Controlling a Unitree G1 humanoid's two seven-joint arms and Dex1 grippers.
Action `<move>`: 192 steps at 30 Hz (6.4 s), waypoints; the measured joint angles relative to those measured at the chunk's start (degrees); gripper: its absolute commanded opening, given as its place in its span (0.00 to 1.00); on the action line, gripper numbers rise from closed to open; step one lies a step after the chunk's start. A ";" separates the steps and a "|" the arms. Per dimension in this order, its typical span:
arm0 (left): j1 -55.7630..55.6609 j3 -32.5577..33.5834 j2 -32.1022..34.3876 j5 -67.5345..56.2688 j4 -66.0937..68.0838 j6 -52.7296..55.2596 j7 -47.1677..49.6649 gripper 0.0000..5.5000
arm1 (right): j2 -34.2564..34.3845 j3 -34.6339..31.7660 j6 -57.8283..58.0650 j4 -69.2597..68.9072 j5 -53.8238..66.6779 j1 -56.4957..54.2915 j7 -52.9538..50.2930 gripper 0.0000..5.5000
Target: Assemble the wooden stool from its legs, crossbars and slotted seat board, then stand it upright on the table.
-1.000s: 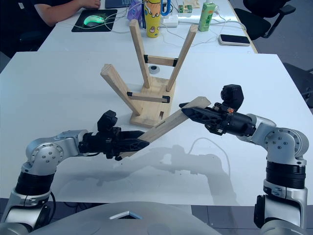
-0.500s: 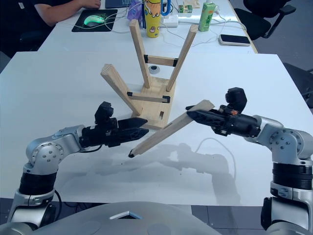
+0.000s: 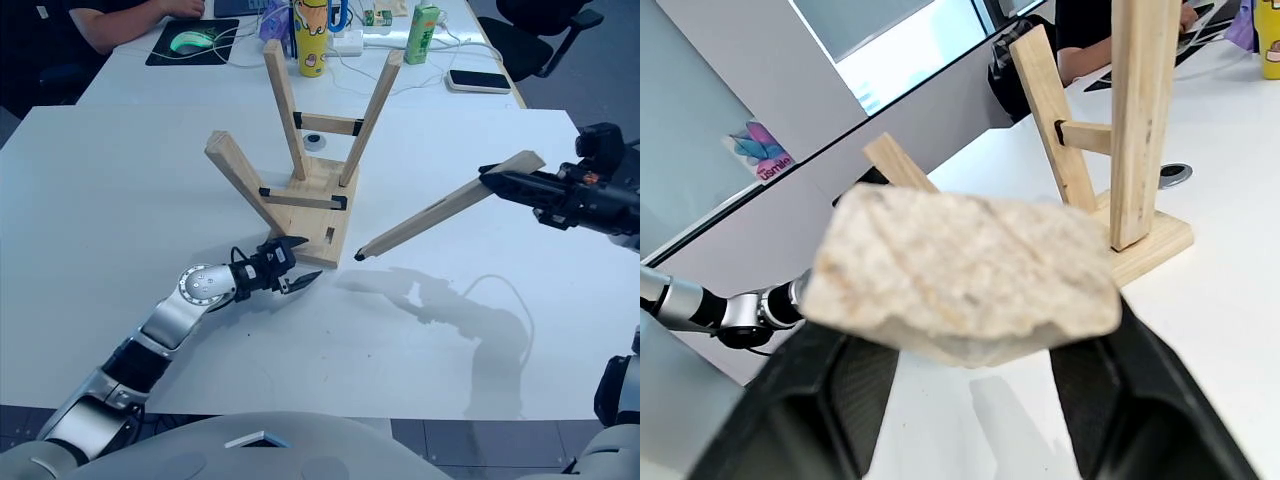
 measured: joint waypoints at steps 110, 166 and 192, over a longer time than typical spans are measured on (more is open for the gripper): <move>-4.43 5.04 -3.20 7.44 13.28 1.75 0.01 0.65 | 34.72 28.24 -39.89 6.19 -21.28 -22.51 -19.61 0.37; 24.38 15.57 -12.56 -4.16 -16.03 9.14 15.67 0.65 | 25.96 23.29 -14.79 -30.04 -15.25 -8.91 -26.85 0.37; 17.79 14.68 -16.06 -2.10 -12.54 16.08 21.06 0.43 | 26.11 27.92 -8.27 -26.38 -17.37 -1.71 -28.35 0.59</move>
